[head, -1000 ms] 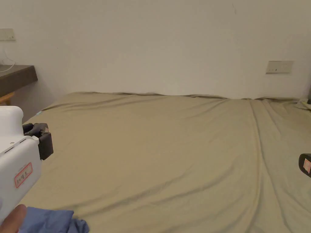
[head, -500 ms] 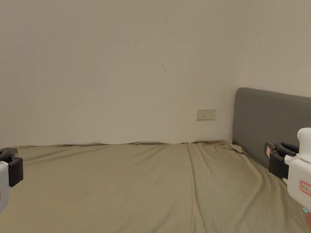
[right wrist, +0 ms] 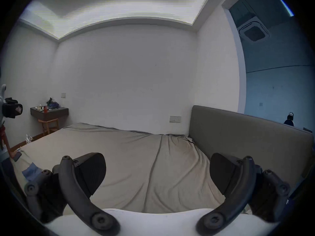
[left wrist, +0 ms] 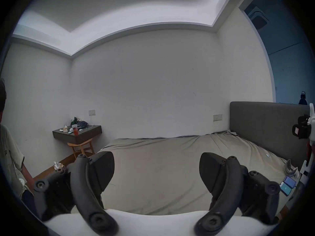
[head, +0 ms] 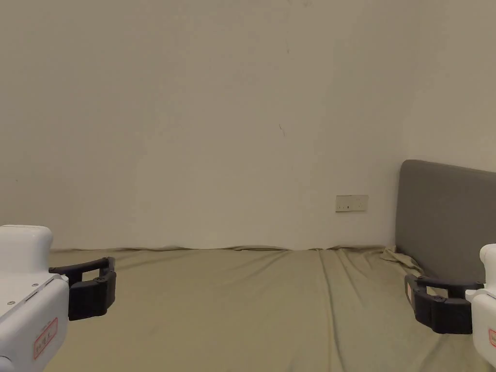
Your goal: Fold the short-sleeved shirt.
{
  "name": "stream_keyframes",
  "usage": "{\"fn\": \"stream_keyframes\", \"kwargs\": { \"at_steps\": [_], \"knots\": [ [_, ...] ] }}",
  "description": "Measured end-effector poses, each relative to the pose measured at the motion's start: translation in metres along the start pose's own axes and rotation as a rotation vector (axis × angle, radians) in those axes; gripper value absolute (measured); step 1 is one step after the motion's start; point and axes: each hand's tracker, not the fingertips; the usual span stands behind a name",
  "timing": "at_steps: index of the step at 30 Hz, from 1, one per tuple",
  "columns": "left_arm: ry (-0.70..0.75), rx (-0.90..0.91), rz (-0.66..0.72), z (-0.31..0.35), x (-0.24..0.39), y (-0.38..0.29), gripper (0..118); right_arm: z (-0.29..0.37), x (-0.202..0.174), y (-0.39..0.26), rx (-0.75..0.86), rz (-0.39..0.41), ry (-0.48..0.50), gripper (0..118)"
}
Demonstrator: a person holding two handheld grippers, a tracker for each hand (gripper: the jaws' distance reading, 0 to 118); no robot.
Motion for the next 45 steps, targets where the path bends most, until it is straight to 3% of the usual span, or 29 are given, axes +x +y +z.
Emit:
{"fn": "stream_keyframes", "kwargs": {
  "at_steps": [13, 16, 26, 39, 45],
  "knots": [
    [0.026, 0.019, 0.039, -0.002, -0.011, -0.007, 113, -0.005, -0.013, 0.004, 0.023, 0.008, 0.03, 118],
    [-0.012, 0.045, 0.058, 0.001, -0.015, -0.004, 116, -0.008, -0.01, 0.004, 0.015, -0.02, 0.079, 118],
    [0.039, 0.028, 0.019, -0.01, -0.014, -0.006, 117, -0.004, -0.015, 0.0, 0.028, 0.026, 0.016, 118],
    [0.062, 0.027, 0.09, -0.017, -0.022, -0.007, 117, -0.01, -0.004, 0.005, 0.015, -0.082, 0.052, 118],
    [0.083, 0.035, 0.087, -0.019, -0.019, -0.008, 117, -0.006, -0.011, 0.007, 0.026, -0.056, 0.051, 118]
  ]
}}
